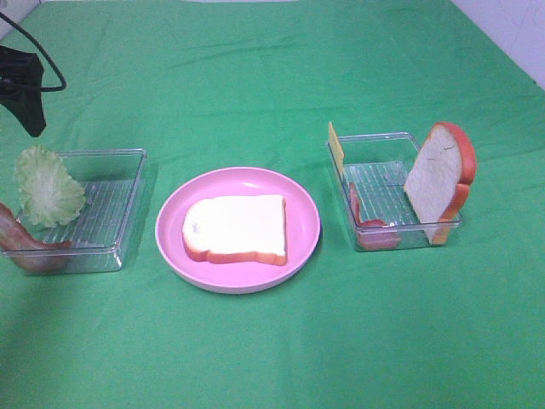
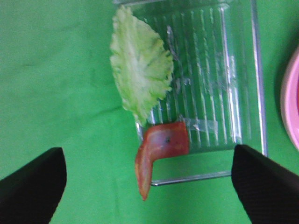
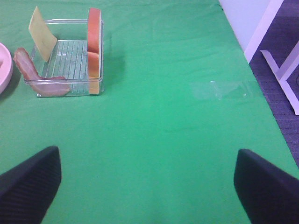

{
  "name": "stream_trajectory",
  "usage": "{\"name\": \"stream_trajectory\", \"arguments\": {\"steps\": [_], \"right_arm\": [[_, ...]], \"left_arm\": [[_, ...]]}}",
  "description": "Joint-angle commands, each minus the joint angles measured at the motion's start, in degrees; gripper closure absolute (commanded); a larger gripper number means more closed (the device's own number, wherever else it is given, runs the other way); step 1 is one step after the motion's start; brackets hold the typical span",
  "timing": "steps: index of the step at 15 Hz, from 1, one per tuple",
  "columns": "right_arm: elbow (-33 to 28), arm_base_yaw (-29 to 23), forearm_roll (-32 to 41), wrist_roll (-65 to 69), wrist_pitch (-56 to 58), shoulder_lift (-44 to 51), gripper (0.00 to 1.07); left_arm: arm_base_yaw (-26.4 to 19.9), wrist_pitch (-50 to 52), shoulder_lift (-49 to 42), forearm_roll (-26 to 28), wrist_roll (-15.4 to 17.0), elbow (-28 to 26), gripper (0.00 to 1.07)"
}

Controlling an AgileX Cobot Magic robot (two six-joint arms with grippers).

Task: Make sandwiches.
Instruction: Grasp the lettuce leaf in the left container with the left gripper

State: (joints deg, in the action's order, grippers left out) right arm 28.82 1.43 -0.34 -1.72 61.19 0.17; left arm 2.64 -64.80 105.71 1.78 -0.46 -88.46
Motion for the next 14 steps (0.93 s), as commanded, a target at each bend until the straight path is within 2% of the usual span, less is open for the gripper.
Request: {"name": "stream_trajectory", "arguments": {"steps": [1,4,8,14], "right_arm": [[0.0,0.1,-0.1,0.6,-0.6,-0.2,0.11],[0.0,0.1,-0.1,0.6,-0.6,-0.2,0.11],[0.0,0.1,-0.1,0.6,-0.6,-0.2,0.11],[0.0,0.1,0.0,0.6,-0.6,-0.2,0.11]], "left_arm": [[-2.6,1.4,3.3,-0.5,-0.6,-0.6,0.17],[-2.1,1.3,10.1,-1.8,-0.6,-6.3,0.17],[-0.2,1.2,15.9,-1.2,-0.6,-10.6,0.18],[0.7,0.3,20.1,-1.4,0.5,-11.3,0.20]]}}
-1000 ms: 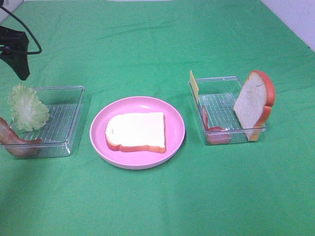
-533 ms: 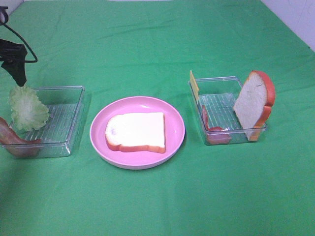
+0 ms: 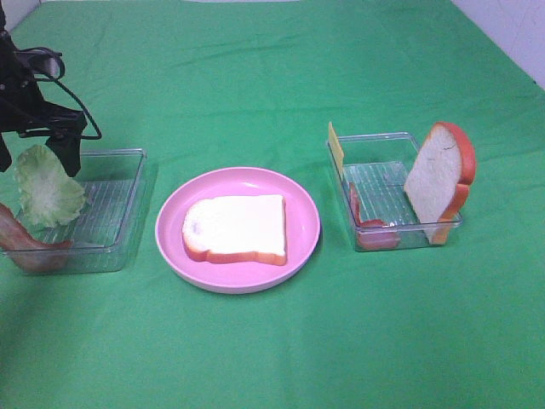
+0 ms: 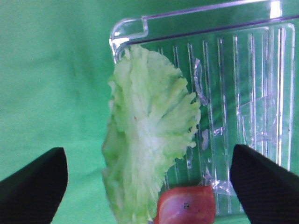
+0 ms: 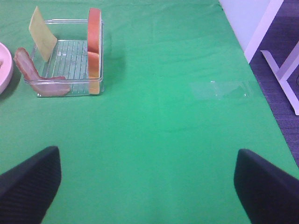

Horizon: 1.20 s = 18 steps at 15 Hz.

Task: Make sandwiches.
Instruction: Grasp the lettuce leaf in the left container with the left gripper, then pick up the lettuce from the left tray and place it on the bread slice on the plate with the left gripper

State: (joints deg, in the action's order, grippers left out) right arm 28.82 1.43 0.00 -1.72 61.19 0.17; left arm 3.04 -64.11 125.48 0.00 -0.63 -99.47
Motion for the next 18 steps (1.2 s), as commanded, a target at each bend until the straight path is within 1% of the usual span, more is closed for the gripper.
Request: {"name": "stream_trajectory", "arguments": {"steps": [1,2,4,5,6,7,8,10,15,18], "right_arm": [[0.0,0.1,-0.3,0.6,-0.6,-0.2,0.11],[0.0,0.1,-0.3,0.6,-0.6,-0.2,0.11],[0.0,0.1,-0.3,0.6,-0.6,-0.2,0.11],[0.0,0.1,-0.3,0.6,-0.6,-0.2,0.11],[0.0,0.1,-0.3,0.6,-0.6,-0.2,0.11],[0.0,0.1,-0.3,0.6,-0.6,-0.2,0.11],[0.0,0.1,-0.3,0.6,-0.6,-0.2,0.11],[0.0,0.1,-0.3,0.6,-0.6,-0.2,0.11],[0.0,0.1,-0.3,0.6,-0.6,-0.2,0.11],[0.0,0.1,-0.3,0.6,-0.6,-0.2,0.11]], "left_arm": [[0.3,-0.5,0.5,0.3,0.6,-0.3,0.22],[0.3,-0.5,0.5,0.0,0.6,-0.3,0.30],[0.3,-0.8,0.5,0.0,0.6,-0.3,0.37],[0.3,-0.9,0.5,0.0,0.6,-0.3,0.45],[0.3,-1.0,0.5,0.0,0.6,-0.3,0.50],[0.3,-1.3,0.5,0.0,0.6,-0.3,0.70],[0.3,-1.5,0.5,0.0,0.6,-0.3,0.78],[0.3,-2.9,0.5,0.0,0.2,-0.3,1.07],[0.3,-3.3,0.2,0.0,0.2,-0.4,1.07],[0.5,-4.0,-4.4,1.3,0.2,-0.4,1.07]]}}
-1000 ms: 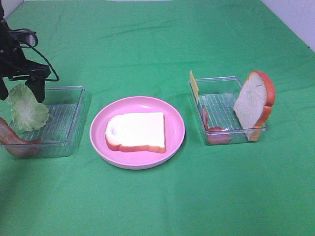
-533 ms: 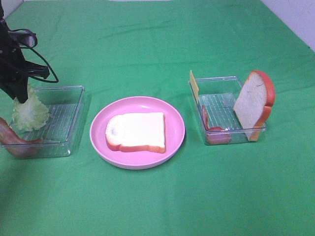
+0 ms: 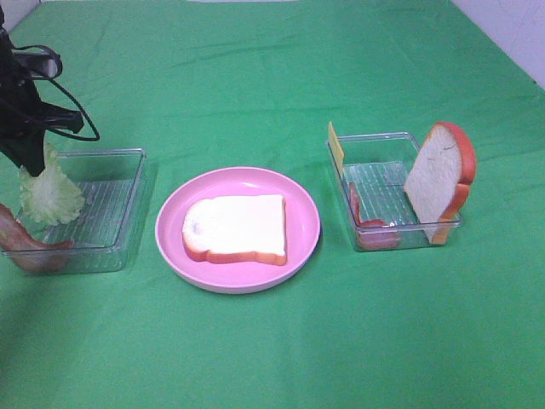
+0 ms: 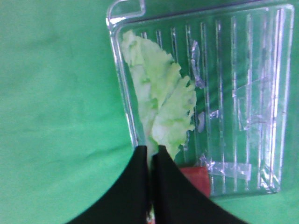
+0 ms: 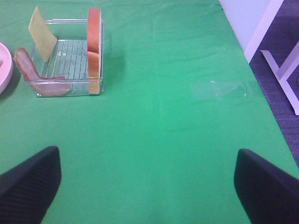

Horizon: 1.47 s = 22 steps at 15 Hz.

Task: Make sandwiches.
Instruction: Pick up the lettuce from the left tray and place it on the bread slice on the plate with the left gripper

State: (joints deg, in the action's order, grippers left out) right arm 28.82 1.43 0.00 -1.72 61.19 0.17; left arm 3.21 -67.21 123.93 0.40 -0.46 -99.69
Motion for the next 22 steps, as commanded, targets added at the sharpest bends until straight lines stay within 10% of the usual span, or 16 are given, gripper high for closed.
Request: {"name": "stream_trajectory", "arguments": {"steps": [1,11,22], "right_arm": [[0.0,0.1,-0.3,0.6,-0.6,-0.2,0.11],[0.0,0.1,-0.3,0.6,-0.6,-0.2,0.11],[0.0,0.1,-0.3,0.6,-0.6,-0.2,0.11]], "left_arm": [[0.3,-0.9,-3.9,1.0,0.1,-0.2,1.07],[12.6,1.9,-12.5,22.1,-1.2,-5.2,1.07],[23.9,4.2,2.8,41.9,-10.3,-5.4,1.07]]}}
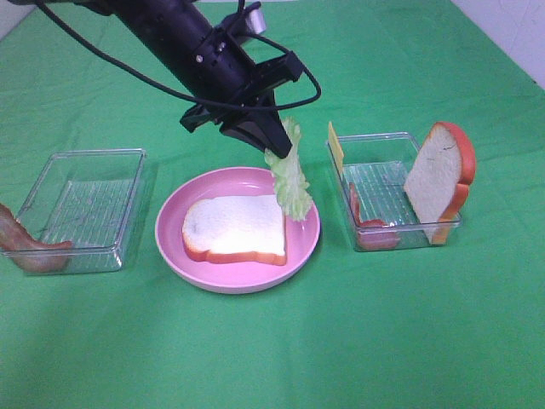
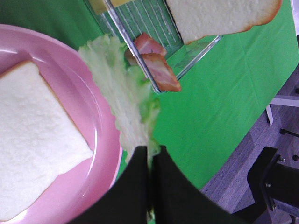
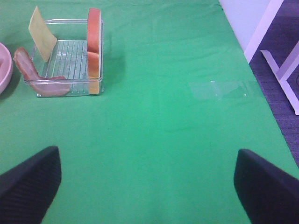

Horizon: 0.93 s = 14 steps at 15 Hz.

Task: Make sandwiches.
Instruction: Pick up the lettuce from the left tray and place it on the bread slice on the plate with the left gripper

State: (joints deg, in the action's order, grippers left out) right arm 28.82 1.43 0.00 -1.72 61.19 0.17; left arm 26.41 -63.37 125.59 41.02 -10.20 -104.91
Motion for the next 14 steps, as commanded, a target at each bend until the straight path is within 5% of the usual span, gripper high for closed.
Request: {"name": "stream_trajectory", "arguments": {"steps": [1,14], "right_arm": [[0.0,0.1,-0.3,0.6,-0.6,-0.2,0.11],[0.0,0.1,-0.3,0.6,-0.6,-0.2,0.11]], "left_arm": [[0.8,0.5,1.8,1.3,-0.6,-0.2,1.07],[0.6,-0.4,4.4,-12.5,1.6,-0.2,1.07]]}}
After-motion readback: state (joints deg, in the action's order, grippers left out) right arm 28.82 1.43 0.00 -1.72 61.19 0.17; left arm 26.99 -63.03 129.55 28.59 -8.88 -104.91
